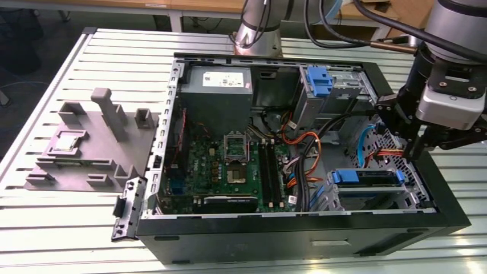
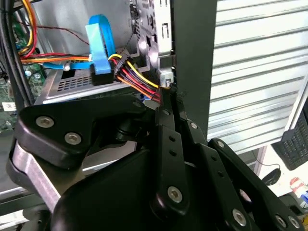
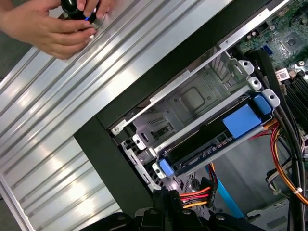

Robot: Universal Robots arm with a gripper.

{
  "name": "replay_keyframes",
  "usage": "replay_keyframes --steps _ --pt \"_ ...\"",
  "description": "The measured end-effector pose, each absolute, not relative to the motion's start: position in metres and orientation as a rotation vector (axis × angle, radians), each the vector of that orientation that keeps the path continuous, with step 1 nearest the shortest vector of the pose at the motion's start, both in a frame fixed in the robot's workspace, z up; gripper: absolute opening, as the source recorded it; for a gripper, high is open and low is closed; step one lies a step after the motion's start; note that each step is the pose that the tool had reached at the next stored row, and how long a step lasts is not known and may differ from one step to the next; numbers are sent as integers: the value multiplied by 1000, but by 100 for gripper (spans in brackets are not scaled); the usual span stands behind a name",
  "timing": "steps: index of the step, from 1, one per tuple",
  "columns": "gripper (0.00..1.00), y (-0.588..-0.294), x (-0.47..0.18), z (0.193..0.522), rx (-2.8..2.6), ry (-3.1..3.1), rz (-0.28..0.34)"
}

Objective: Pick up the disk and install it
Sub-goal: 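Insert the first disk wire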

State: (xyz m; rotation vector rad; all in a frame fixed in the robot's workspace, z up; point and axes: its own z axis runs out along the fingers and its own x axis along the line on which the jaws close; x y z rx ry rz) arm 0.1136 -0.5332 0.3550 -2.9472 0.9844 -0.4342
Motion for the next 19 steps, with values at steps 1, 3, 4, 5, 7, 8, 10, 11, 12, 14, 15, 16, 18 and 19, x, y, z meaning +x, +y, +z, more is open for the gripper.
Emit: replay_keyframes --steps 1,3,4,5,7,8,10,11,12,14,15,16,18,19 --pt "16 -533 113 355 -2947 985 -434" --pt "16 -533 113 355 -2947 984 -434" --pt "16 -533 113 355 -2947 984 -434" --pt "16 -533 113 355 -2947 986 -434" --pt "16 -533 113 355 -2943 1003 -434" --pt "16 -533 113 355 -2940 1017 -431" --pt "16 -533 113 355 -2937 1043 -423" --pt "16 -533 113 355 -2938 1052 -414" --pt "16 -533 113 355 -2940 1057 -404" --pt "16 -533 113 355 -2940 1065 -381" --pt "16 -533 113 355 -2938 1069 -372" --pt "16 -533 113 355 -2935 1072 -364" --pt "16 -533 113 355 -2928 1084 -354" --pt "16 -533 113 355 -2924 1095 -352"
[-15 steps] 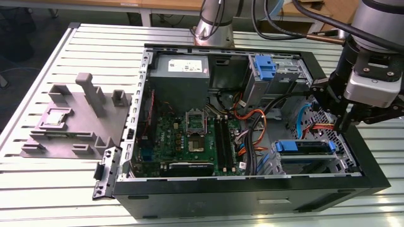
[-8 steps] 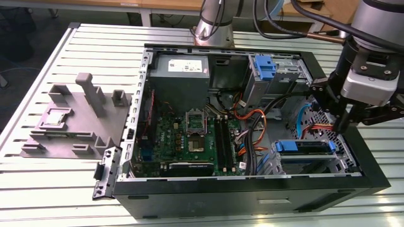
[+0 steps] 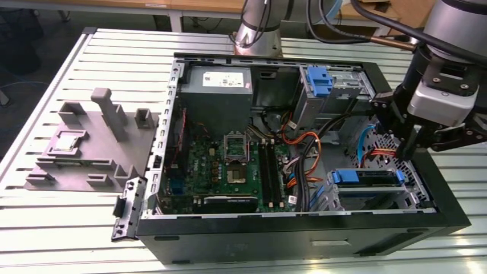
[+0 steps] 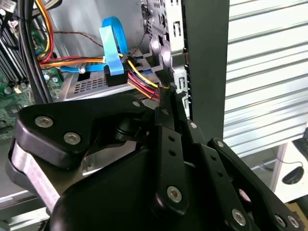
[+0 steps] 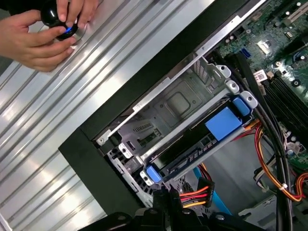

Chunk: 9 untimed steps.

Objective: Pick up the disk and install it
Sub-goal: 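Insert the first disk wire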

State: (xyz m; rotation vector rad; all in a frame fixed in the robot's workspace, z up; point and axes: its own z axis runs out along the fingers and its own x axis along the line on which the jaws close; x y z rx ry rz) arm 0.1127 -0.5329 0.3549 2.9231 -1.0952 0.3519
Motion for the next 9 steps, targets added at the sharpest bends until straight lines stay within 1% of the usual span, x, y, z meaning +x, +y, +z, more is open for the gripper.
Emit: replay_keyframes --steps 9 --pt "16 -533 113 355 2827 -1288 347"
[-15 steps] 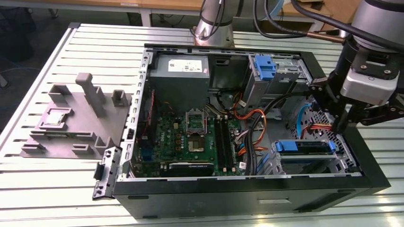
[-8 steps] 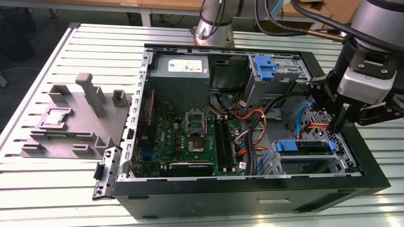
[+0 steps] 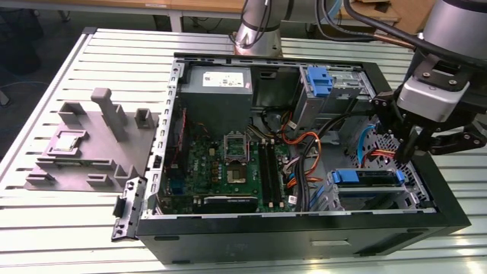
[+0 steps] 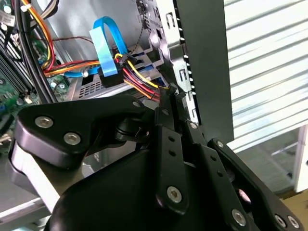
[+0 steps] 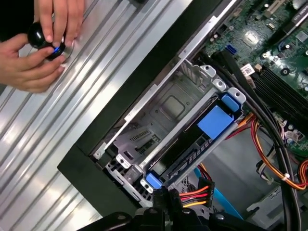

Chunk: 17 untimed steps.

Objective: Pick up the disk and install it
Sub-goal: 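Insert the first disk wire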

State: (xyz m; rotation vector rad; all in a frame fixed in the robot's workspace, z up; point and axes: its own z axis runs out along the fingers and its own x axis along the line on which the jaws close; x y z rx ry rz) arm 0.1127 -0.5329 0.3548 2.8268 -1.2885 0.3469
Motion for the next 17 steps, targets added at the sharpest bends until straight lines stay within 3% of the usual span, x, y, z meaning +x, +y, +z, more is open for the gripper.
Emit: replay_keyframes --steps 17 --pt "16 -533 113 355 2727 -1451 320"
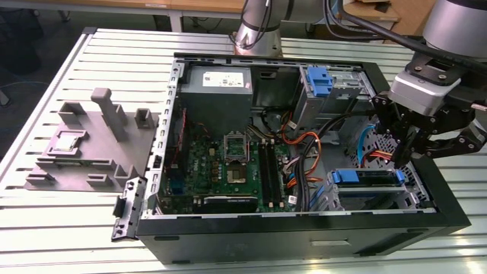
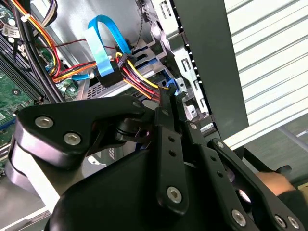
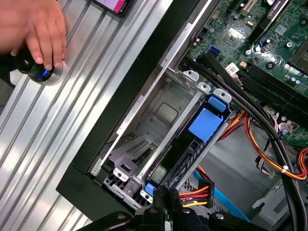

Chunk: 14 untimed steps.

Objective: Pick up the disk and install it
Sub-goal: 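Insert the first disk wire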

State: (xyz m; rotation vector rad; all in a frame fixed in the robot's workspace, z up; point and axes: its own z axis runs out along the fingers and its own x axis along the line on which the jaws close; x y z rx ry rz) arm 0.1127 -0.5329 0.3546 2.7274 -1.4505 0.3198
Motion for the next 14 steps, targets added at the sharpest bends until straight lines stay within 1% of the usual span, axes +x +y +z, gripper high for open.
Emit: replay_keyframes --steps 14 --pt "16 -533 113 355 2672 -1537 317"
